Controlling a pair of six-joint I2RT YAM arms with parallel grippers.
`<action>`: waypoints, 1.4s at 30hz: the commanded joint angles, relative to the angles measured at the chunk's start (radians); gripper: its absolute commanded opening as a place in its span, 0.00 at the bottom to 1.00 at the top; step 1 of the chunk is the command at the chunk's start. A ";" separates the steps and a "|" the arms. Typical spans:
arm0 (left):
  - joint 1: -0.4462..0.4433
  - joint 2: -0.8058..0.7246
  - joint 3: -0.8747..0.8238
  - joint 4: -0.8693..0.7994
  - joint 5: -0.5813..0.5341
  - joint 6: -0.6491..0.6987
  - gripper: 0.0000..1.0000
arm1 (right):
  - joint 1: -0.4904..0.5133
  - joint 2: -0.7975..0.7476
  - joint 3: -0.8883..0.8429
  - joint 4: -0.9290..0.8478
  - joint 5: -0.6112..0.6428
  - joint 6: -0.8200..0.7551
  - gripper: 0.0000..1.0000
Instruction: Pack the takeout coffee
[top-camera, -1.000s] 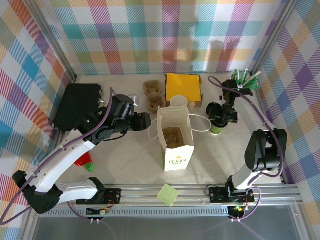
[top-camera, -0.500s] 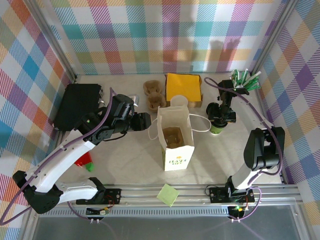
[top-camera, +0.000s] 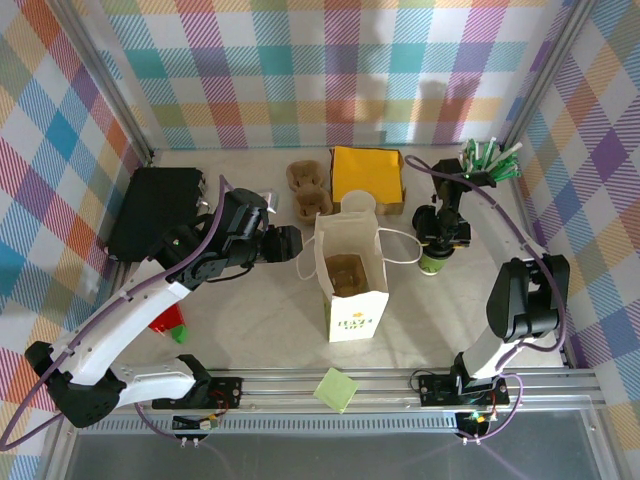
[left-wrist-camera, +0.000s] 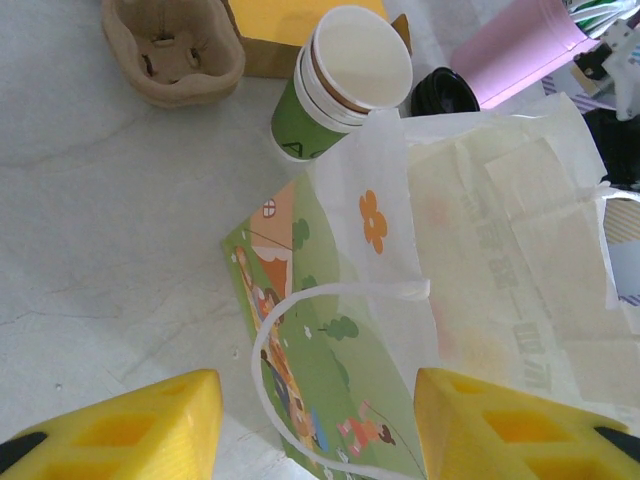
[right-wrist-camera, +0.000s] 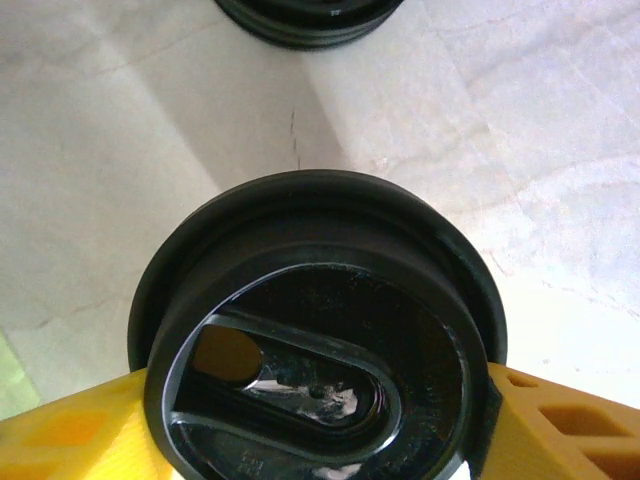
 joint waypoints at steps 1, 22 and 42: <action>0.010 -0.033 0.037 -0.021 0.018 0.003 0.53 | 0.027 -0.086 0.112 -0.168 0.009 0.040 0.59; -0.048 -0.145 -0.085 -0.030 0.064 -0.074 0.50 | 0.285 -0.152 0.715 -0.648 0.037 0.218 0.54; -0.079 -0.154 -0.123 -0.002 0.066 -0.102 0.48 | 0.631 -0.088 0.840 -0.648 0.000 0.380 0.54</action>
